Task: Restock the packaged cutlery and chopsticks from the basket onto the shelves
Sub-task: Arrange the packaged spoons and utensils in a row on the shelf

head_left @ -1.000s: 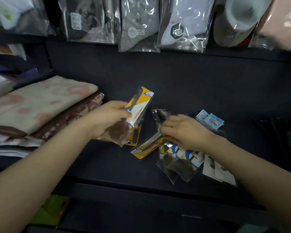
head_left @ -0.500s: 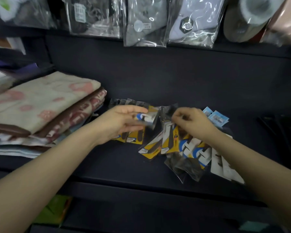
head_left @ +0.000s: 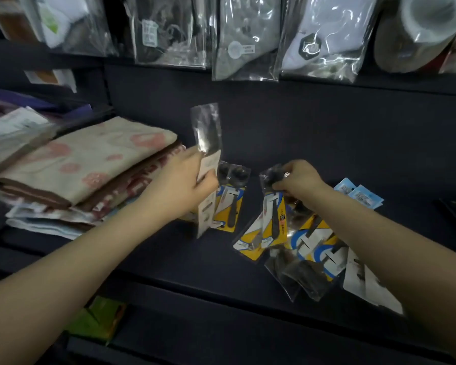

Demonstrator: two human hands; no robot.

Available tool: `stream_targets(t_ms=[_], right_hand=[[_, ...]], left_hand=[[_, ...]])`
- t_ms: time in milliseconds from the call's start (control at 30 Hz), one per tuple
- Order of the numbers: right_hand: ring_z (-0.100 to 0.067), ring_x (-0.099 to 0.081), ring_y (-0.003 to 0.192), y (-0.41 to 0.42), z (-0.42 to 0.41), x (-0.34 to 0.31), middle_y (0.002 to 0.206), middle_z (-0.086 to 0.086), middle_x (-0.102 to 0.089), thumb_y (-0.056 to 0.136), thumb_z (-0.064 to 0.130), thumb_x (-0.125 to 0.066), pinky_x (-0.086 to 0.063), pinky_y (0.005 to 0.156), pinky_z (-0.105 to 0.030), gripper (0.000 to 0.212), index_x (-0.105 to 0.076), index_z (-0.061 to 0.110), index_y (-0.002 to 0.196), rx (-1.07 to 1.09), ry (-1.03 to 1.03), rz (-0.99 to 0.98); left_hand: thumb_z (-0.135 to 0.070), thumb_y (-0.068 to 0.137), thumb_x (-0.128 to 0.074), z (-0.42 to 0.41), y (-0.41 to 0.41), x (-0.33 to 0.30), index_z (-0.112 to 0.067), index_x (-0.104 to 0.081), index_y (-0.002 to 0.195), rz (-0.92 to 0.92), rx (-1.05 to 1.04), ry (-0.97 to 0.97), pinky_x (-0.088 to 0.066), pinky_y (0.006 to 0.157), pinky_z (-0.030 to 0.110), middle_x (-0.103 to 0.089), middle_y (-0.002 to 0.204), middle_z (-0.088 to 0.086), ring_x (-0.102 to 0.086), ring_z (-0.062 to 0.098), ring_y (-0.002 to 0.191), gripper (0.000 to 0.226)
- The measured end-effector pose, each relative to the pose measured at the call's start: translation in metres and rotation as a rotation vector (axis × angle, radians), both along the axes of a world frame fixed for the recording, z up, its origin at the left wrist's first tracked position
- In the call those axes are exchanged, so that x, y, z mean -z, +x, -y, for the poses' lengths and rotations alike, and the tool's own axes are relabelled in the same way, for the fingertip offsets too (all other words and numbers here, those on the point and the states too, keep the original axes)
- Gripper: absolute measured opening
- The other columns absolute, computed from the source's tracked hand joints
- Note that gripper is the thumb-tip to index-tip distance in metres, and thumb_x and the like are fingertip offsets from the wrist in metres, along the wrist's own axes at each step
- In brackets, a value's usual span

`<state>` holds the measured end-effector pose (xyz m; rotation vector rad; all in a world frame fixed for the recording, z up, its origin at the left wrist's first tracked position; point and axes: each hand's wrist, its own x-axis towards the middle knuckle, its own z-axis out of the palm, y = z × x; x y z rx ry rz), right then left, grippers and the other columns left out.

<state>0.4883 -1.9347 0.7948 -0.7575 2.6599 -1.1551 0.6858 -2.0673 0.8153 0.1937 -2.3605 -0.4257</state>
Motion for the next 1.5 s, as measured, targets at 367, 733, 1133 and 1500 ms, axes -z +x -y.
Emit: stream_targets(t_ms=[367, 733, 1133, 1500], right_hand=[[-0.013, -0.038, 0.043, 0.008, 0.013, -0.004, 0.059, -0.007, -0.042, 0.085, -0.007, -0.050, -0.033, 0.033, -0.016, 0.016, -0.052, 0.009, 0.082, -0.244, -0.130, 0.384], [-0.016, -0.035, 0.040, -0.029, -0.034, -0.002, 0.054, -0.010, -0.037, 0.083, -0.003, -0.046, -0.026, 0.036, -0.012, 0.021, -0.044, 0.008, 0.065, -0.104, 0.164, 0.210], [-0.012, -0.046, 0.054, -0.033, -0.005, -0.004, 0.067, -0.003, -0.049, 0.092, 0.001, -0.043, -0.036, 0.041, -0.017, 0.025, -0.047, 0.015, 0.072, -0.055, -0.192, 0.497], [-0.021, -0.052, 0.063, -0.021, 0.031, 0.005, 0.074, -0.011, -0.051, 0.088, 0.005, -0.057, -0.044, 0.041, -0.017, 0.015, -0.050, 0.003, 0.075, -0.066, 0.081, 0.344]], left_hand=[[-0.052, 0.076, -0.060, -0.025, -0.012, -0.015, -0.019, -0.041, 0.077, 0.296, -0.157, 0.235, -0.035, 0.048, 0.030, -0.049, 0.059, -0.005, -0.049, 0.010, 0.051, 0.039], [-0.013, 0.084, -0.061, -0.018, -0.032, 0.038, -0.013, -0.061, 0.103, 0.302, -0.043, 0.492, -0.042, 0.072, 0.016, -0.055, 0.086, -0.002, -0.053, 0.012, 0.085, 0.019], [-0.015, 0.094, -0.042, -0.013, -0.056, 0.050, -0.009, -0.051, 0.120, 0.480, 0.064, 0.070, -0.039, 0.078, 0.027, -0.066, 0.105, 0.012, -0.059, 0.026, 0.097, 0.029], [-0.044, 0.083, -0.030, 0.029, -0.030, 0.060, -0.020, -0.038, 0.137, 0.689, 0.188, -0.139, -0.019, 0.114, 0.023, -0.030, 0.150, 0.001, -0.026, 0.013, 0.138, 0.060]])
